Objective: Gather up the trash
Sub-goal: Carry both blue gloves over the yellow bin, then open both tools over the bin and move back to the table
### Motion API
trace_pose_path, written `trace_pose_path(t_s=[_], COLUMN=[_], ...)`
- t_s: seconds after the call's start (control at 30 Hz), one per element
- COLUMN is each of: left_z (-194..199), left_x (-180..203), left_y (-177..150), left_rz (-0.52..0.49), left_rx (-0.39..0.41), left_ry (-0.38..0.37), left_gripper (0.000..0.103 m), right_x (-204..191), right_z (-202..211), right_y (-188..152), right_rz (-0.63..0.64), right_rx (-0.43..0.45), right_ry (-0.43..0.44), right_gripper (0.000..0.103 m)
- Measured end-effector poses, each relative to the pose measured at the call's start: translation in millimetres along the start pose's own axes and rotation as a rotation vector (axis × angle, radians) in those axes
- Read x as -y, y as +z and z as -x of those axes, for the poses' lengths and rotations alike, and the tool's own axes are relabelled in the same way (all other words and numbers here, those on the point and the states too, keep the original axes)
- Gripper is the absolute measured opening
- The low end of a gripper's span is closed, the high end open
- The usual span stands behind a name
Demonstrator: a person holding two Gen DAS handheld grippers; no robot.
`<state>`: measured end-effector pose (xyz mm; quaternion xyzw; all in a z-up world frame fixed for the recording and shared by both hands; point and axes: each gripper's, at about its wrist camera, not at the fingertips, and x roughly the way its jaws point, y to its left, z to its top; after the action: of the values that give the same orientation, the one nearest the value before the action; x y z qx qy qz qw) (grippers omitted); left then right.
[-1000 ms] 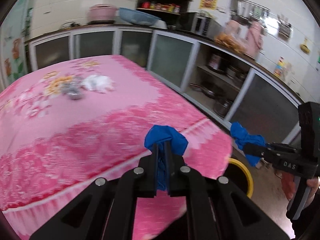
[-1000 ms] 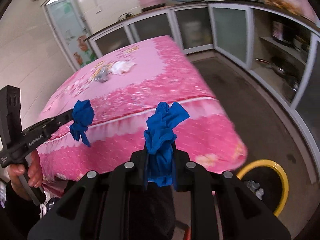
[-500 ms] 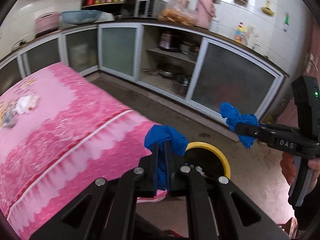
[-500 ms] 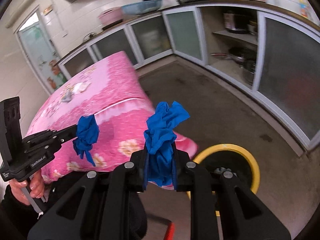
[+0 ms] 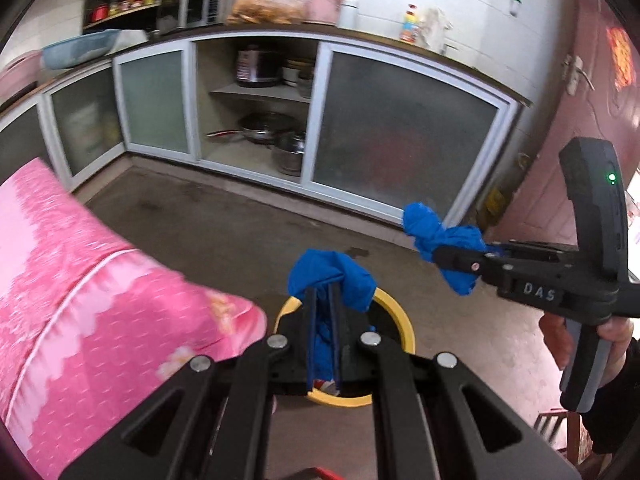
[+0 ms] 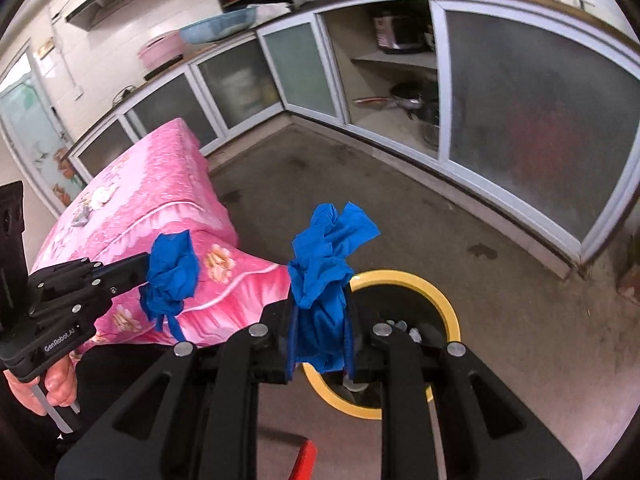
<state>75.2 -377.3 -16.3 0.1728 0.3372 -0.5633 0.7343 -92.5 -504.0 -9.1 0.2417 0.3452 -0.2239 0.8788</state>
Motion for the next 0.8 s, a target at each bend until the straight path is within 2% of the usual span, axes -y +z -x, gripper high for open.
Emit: trace_pose_path(t_s=[0.17,0.37,0.5,0.73,0.77,0.8], left_z=[-27.8,-70.8,-104.7,-145.9,-150.4,-156.6], left_x=[14.9,25.6,22.8,20.6,18.5,15.5], left_y=[5.3,3.9,-1.3,-9.6,-9.6,-10.6], left_rz=[-0.016,-0.035,-0.001,0.025,0.035,0.050], left_rx=[-0.022,-0.075,-0.134,-0.198,-0.205,-0.217], left_ry=[-0.029,-0.029,-0.042,-0.011,-0.010,-0.009], left_gripper=[0.005,0.006,0.006,0.007,0.010,0.024], right_x=[17.2,40.9,51.6,59.2,60.4,62.6], right_z=[-10.0,-31.2,-51.6,-88.6,-95.9,-100.0], right_y=[-7.1,-16.7,-25.8,-41.8,-43.9,-45.0], right_rz=[-0.027,-0.080,-0.094,-0.100,-0.100,-0.100], right_rx=[-0.028,-0.084,-0.136,-0.227,-0.248,-0.259], right_ry=[-0.017,-0.030,-0.050,-0.079,-0.079,-0.079], right_gripper=[0.017,0.017,0.017,0.018,0.019,0.023])
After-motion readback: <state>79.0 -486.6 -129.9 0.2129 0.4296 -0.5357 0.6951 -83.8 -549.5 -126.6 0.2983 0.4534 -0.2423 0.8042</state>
